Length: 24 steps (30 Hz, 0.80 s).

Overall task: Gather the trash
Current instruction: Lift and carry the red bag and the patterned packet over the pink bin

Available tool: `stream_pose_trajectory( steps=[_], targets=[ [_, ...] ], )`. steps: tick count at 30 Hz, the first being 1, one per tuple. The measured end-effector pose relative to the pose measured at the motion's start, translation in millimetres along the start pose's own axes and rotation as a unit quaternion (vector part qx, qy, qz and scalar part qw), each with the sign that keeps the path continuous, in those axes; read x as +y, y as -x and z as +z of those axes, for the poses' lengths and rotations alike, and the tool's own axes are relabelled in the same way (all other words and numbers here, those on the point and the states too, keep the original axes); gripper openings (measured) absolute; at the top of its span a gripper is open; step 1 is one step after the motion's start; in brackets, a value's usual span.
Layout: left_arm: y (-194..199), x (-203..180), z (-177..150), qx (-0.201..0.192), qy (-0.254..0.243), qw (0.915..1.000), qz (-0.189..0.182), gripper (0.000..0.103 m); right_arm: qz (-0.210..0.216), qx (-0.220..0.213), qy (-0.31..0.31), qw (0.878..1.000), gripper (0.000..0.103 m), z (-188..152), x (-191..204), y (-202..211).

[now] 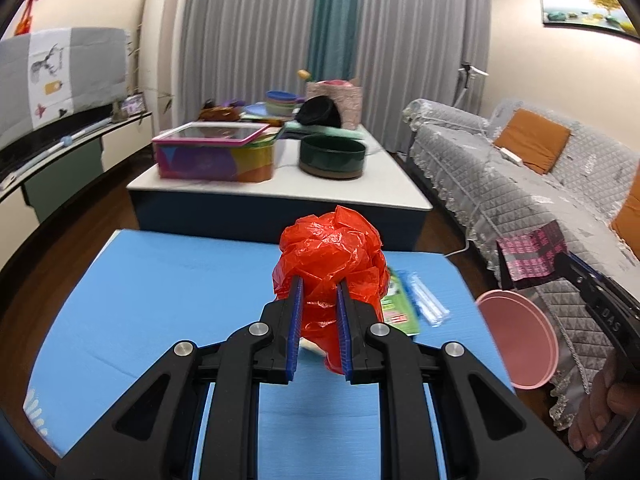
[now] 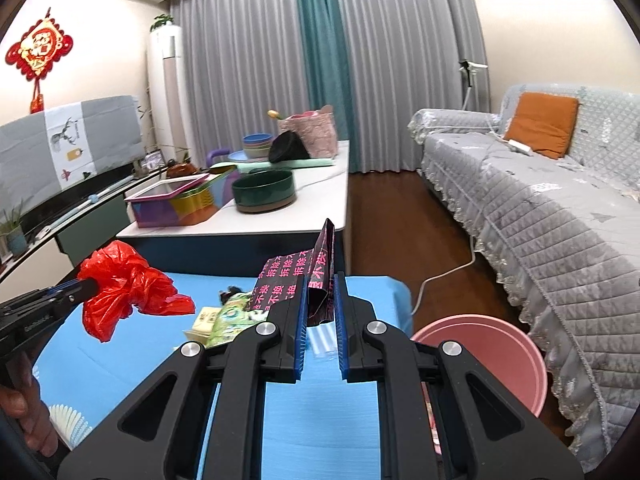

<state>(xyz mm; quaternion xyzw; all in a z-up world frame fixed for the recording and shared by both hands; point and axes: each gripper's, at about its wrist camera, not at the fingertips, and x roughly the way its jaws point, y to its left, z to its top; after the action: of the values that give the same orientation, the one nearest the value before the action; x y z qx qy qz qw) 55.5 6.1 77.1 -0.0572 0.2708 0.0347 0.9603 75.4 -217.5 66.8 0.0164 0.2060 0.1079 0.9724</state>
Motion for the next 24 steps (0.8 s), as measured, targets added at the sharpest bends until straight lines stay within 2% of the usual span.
stream_pose_trajectory(
  steps=[9,24],
  targets=[
    [-3.4,-51.9,11.5,-0.002,-0.028,0.9987,-0.043,0.016,-0.032,0.006,-0.021,0.999,0.013,6.8,-36.0,6.3],
    [-35.5,-129.9,14.2,0.017,-0.059,0.993,-0.101,0.016,-0.095,0.02,-0.051,0.994,0.013,13.7,-107.1,7.3]
  ],
)
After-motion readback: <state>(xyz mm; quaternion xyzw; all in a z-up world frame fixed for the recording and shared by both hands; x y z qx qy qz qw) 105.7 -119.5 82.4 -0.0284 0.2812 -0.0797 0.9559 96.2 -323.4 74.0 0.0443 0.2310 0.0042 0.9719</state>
